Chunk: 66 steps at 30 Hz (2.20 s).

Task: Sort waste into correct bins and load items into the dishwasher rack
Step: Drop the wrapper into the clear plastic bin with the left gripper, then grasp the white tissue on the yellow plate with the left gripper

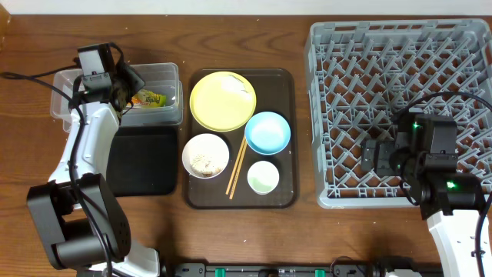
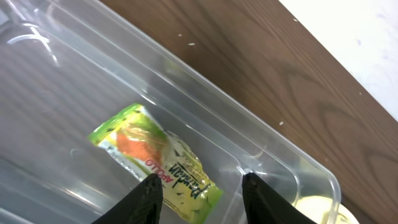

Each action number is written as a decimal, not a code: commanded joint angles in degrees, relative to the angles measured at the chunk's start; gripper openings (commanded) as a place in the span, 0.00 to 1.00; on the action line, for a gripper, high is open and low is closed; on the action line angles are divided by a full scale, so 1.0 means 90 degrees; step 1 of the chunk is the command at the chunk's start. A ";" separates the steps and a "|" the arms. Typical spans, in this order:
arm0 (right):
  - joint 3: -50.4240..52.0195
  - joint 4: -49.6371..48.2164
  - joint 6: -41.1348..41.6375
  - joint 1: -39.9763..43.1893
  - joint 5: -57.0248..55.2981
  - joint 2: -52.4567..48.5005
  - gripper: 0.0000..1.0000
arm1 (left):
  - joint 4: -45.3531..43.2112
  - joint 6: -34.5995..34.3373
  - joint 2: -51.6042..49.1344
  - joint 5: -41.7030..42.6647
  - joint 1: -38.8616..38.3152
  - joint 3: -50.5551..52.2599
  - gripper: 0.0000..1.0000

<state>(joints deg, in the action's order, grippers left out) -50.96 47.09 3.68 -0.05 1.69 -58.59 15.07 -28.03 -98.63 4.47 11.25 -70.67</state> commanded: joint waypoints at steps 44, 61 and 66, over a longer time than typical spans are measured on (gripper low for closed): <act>-0.0153 0.0032 0.0017 0.0015 0.0029 0.0019 0.99 | -0.1868 0.2132 -0.1882 0.0095 -0.3087 -0.0007 0.67; -0.0153 0.0061 0.0061 0.0015 0.0029 0.0019 0.99 | -0.2562 0.2137 -0.2353 0.0095 -0.3079 -0.0005 0.65; -0.0153 0.0058 0.0061 0.0015 0.0032 0.0019 0.99 | -0.2625 0.2137 -0.2368 0.0092 -0.3079 -0.0007 0.65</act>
<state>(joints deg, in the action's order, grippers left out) -50.96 47.66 3.70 -0.05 1.69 -58.61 -7.99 -9.08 -118.83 6.00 -16.60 -70.63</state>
